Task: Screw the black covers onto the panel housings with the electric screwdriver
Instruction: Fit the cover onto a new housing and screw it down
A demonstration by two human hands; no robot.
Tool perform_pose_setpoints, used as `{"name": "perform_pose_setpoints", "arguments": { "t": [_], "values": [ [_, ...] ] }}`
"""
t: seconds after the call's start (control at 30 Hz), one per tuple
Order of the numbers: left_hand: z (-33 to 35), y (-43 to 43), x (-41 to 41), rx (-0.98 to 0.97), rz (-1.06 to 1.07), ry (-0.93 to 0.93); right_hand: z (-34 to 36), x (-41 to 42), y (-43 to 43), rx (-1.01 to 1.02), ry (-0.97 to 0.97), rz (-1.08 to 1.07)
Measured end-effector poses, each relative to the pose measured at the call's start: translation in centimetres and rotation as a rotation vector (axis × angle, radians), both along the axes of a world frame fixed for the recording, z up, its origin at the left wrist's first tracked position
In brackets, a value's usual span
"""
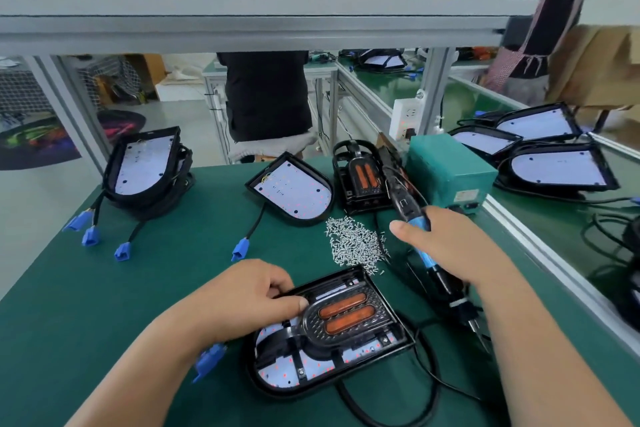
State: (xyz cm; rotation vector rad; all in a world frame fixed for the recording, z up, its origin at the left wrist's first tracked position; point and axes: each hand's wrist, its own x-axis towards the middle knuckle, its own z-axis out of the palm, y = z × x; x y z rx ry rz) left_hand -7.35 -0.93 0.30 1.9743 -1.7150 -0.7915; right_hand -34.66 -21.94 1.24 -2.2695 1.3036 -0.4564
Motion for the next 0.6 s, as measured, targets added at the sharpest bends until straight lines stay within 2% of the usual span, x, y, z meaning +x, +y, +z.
{"name": "perform_pose_setpoints", "arguments": {
  "t": [0.07, 0.3, 0.6],
  "values": [
    [-0.2, -0.1, 0.2, 0.005, 0.02, -0.047, -0.3, -0.1, 0.0, -0.061, 0.121, -0.022],
    [-0.6, -0.2, 0.3, 0.002, 0.008, -0.186, -0.3, -0.2, 0.3, -0.124, 0.315, -0.059],
    [-0.7, -0.3, 0.4, -0.028, 0.001, -0.168, -0.9, -1.3, 1.7, -0.195, 0.389, -0.015]
  ]
}}
